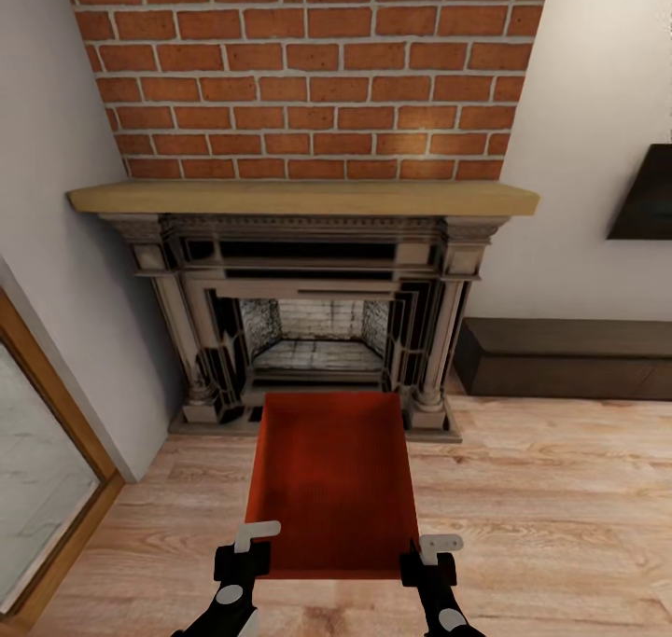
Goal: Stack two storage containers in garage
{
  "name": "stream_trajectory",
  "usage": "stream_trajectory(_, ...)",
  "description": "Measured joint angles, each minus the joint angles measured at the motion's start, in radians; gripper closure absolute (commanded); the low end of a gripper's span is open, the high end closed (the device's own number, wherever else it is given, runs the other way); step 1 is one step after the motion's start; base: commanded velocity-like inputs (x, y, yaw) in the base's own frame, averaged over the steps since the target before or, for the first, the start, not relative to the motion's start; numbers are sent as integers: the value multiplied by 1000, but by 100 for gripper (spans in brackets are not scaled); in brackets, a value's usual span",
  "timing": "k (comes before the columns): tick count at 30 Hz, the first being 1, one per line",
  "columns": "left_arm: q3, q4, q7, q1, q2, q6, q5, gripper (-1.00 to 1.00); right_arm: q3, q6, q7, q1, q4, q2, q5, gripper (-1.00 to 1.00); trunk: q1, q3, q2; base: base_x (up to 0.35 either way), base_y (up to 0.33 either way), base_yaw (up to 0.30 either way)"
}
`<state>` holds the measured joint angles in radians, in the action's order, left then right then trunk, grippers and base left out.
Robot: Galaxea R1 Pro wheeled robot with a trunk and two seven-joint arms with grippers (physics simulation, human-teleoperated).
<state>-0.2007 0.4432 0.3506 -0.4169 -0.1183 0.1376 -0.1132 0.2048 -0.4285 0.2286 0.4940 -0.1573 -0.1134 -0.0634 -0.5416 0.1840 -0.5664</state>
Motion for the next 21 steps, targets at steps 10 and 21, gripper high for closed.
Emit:
stream_trajectory(10, 1, 0, 0, 0, 0, -1, 0, 100, 0, 2, 0, 0, -1, 0, 0, 100, 0, -16, 0, 0, 0, 0)
stream_trajectory(21, 1, 0, 0, 0, 0, -1, 0, 100, 0, 2, 0, 0, -1, 0, 0, 100, 0, -34, 0, 0, 0, 0)
